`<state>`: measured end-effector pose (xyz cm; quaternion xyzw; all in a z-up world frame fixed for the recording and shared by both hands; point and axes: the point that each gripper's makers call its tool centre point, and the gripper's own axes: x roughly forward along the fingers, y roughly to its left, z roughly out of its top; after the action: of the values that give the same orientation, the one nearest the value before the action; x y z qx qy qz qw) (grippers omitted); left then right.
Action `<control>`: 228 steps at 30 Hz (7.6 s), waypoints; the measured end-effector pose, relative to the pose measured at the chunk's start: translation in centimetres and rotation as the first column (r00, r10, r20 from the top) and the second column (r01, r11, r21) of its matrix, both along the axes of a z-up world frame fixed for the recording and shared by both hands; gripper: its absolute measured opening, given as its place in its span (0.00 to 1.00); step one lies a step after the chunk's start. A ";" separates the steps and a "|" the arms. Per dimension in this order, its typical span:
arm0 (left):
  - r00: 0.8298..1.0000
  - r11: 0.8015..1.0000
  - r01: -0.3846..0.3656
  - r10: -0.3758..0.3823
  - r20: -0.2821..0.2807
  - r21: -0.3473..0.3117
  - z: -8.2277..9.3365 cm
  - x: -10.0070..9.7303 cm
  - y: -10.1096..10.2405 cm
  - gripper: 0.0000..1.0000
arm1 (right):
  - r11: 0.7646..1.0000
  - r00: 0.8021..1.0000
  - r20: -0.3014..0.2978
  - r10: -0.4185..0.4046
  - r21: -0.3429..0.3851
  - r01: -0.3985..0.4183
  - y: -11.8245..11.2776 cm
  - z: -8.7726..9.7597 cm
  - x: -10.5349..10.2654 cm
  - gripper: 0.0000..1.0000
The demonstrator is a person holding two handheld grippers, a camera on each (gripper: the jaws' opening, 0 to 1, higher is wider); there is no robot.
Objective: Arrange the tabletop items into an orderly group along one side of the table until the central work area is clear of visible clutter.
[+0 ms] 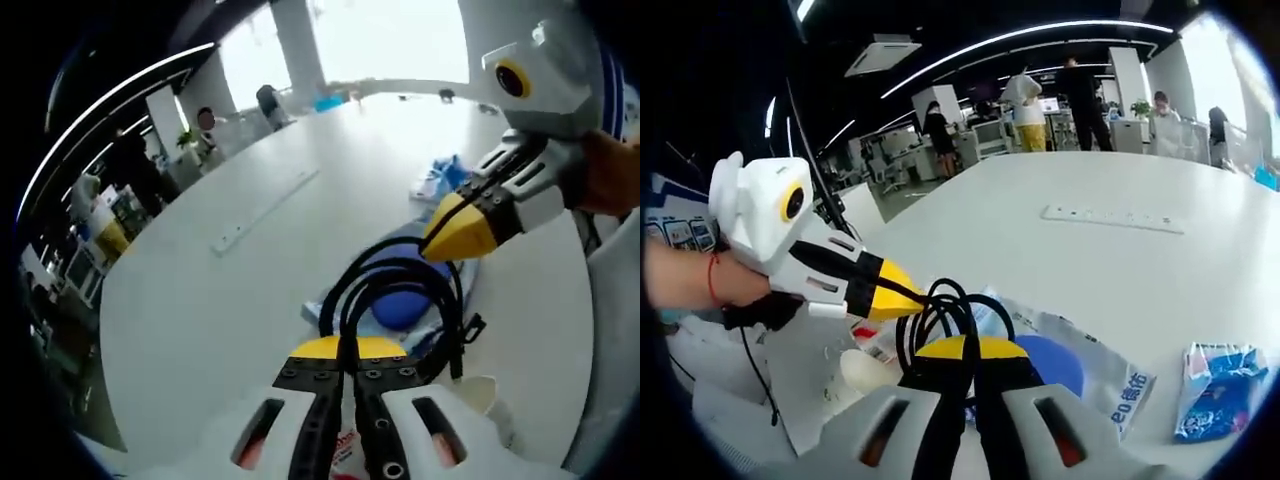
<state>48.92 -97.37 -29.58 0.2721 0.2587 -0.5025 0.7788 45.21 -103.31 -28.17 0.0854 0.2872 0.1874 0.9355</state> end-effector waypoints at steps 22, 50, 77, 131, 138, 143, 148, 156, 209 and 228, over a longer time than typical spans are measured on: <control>1.000 1.000 0.003 -0.002 0.030 -0.025 2.5 -0.5 -2.3 0.00 | 1.000 0.999 0.048 -0.024 -0.009 0.025 -2.4 2.5 -0.6 0.00; 0.998 0.999 0.019 -0.017 0.056 -0.043 5.8 -3.3 -6.6 0.00 | 0.999 0.993 0.114 -0.038 -0.024 0.041 -6.7 5.7 -3.3 0.00; 0.998 0.997 0.052 -0.050 0.038 -0.055 7.1 -8.7 -12.7 0.00 | 0.995 0.988 0.134 -0.083 -0.036 0.089 -12.7 6.9 -8.5 0.00; 0.989 0.996 0.090 -0.089 -0.119 0.008 0.1 -16.9 -21.1 0.00 | 0.993 0.993 -0.036 -0.112 -0.041 0.111 -21.2 -0.5 -15.6 0.00; 0.988 0.996 0.088 -0.084 -0.132 0.021 -0.6 -16.8 -21.1 0.00 | 0.994 0.993 -0.051 -0.105 -0.038 0.103 -21.3 -1.4 -15.4 0.00; 0.987 0.996 0.086 -0.082 -0.136 0.026 -1.0 -16.7 -21.2 0.00 | 0.994 0.993 -0.060 -0.102 -0.038 0.100 -21.4 -1.9 -15.3 0.00; 0.987 0.996 0.081 -0.076 -0.145 0.034 -1.5 -16.6 -21.1 0.00 | 0.995 0.993 -0.070 -0.098 -0.037 0.095 -21.4 -2.5 -15.1 0.00; 0.985 0.996 0.075 -0.068 -0.158 0.040 -2.2 -16.7 -21.0 0.00 | 0.994 0.991 -0.087 -0.102 -0.033 0.100 -21.6 -3.4 -15.2 0.00; 0.987 0.996 0.064 -0.054 -0.152 0.059 -5.8 -15.0 -21.0 0.00 | 0.992 0.983 -0.150 -0.109 -0.078 0.098 -22.6 -7.4 -13.8 0.00; 0.989 0.996 0.071 -0.063 -0.137 0.053 -5.6 -15.1 -20.8 0.04 | 0.989 0.980 -0.154 -0.124 -0.096 0.110 -22.8 -7.7 -14.1 0.07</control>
<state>33.83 -118.22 -35.21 0.2685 0.3161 -0.5380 0.7338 31.08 -126.14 -35.89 0.0761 0.3636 0.1119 0.9217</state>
